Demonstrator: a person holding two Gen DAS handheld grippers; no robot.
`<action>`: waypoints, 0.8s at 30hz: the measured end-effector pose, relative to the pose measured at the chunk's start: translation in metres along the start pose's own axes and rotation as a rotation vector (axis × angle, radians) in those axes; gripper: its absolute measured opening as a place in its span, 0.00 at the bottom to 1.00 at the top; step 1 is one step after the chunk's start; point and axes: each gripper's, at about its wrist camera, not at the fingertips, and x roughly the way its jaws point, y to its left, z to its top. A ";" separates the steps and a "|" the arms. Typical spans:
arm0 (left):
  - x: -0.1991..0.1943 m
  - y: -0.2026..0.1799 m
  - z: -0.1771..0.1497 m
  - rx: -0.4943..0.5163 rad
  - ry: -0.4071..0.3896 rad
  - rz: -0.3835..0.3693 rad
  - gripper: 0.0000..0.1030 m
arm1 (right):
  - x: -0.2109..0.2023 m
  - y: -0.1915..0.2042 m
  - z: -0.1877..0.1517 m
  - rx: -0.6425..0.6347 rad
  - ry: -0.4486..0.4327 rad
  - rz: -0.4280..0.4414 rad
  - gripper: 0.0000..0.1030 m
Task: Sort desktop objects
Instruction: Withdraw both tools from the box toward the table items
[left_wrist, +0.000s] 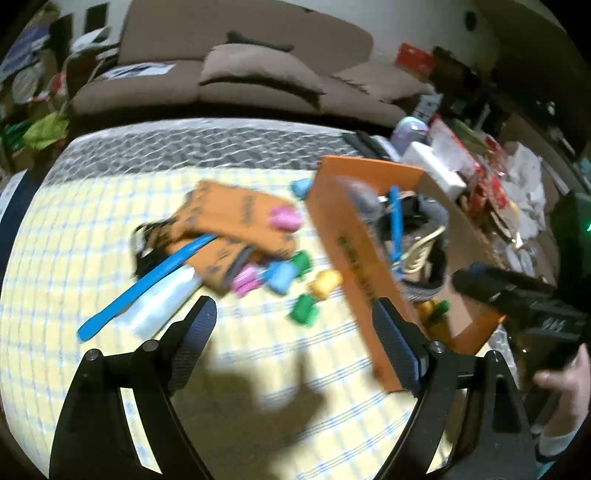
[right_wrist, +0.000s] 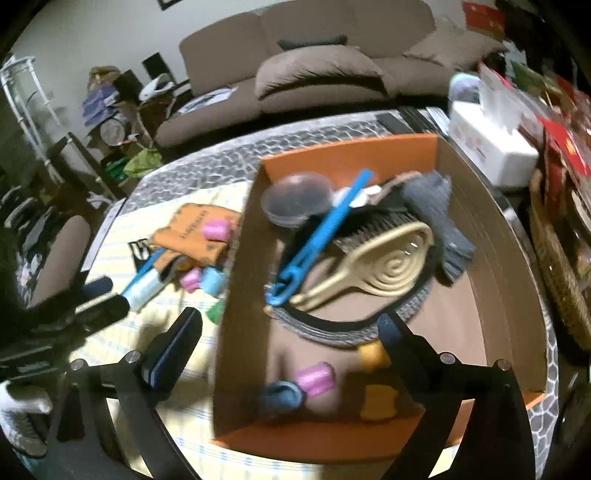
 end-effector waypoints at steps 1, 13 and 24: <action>-0.001 0.009 -0.005 -0.013 0.003 0.009 0.82 | 0.000 0.006 0.001 -0.008 -0.004 0.006 0.95; -0.021 0.078 -0.026 -0.186 -0.037 0.038 0.82 | 0.016 0.076 0.011 -0.097 -0.028 0.092 0.95; 0.004 0.057 -0.024 -0.073 -0.029 -0.060 0.77 | 0.034 0.092 0.017 -0.037 -0.033 0.158 0.95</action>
